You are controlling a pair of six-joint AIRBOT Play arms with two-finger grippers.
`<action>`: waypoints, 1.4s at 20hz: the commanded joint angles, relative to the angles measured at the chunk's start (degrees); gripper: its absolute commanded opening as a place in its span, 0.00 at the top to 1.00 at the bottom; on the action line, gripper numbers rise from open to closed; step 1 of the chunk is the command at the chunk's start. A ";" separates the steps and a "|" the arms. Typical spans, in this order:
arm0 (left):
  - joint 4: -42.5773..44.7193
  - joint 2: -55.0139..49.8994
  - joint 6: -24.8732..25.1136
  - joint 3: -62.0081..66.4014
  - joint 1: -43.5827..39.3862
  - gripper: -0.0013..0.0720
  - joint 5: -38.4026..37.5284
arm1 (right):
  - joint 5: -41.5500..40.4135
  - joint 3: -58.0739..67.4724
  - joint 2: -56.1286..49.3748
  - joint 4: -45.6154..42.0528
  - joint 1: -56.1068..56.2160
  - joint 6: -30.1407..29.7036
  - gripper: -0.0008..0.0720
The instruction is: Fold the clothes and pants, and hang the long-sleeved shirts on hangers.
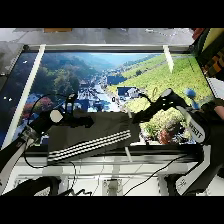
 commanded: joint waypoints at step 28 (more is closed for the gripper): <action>28.48 6.62 0.00 12.92 1.01 0.03 1.49 | -23.47 15.50 7.52 -3.45 20.85 14.32 0.96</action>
